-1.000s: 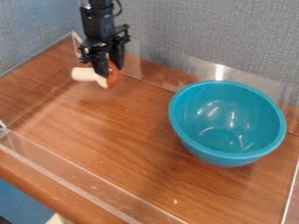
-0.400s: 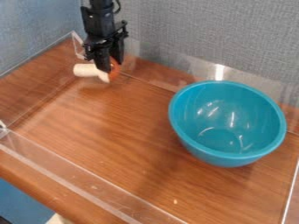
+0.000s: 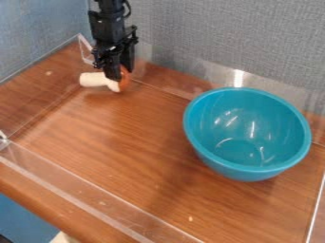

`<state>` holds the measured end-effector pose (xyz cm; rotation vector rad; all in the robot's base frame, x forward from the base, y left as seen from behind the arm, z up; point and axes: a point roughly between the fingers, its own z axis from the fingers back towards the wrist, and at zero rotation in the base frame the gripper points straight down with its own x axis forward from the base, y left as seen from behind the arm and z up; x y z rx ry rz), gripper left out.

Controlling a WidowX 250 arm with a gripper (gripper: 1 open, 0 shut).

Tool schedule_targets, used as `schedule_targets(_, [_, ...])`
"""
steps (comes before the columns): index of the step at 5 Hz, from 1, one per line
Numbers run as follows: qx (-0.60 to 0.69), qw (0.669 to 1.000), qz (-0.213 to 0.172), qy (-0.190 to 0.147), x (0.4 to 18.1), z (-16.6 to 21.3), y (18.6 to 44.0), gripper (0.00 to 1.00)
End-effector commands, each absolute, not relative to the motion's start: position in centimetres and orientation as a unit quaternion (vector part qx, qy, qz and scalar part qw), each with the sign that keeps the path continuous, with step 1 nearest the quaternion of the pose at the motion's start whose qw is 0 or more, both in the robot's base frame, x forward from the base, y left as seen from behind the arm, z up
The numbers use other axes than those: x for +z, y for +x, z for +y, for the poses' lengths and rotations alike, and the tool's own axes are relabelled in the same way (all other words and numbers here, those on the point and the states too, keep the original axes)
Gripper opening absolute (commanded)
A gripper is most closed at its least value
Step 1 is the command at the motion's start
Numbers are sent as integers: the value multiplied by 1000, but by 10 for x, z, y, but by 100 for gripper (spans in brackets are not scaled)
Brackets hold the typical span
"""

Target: Put the mushroom in the blue bowl

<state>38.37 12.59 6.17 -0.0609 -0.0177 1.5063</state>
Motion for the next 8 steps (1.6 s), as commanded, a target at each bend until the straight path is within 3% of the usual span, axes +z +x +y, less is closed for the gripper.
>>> schedule_targets(1, [694, 717, -58, -47, 105, 128, 391, 0])
schedule_targets(3, [654, 752, -63, -52, 131, 110, 393, 0])
schedule_targets(5, [620, 779, -68, -60, 128, 98, 391, 0])
schedule_targets(7, [607, 788, -75, -67, 132, 98, 395, 0])
schedule_targets(8, [580, 808, -77, -70, 141, 82, 403, 0])
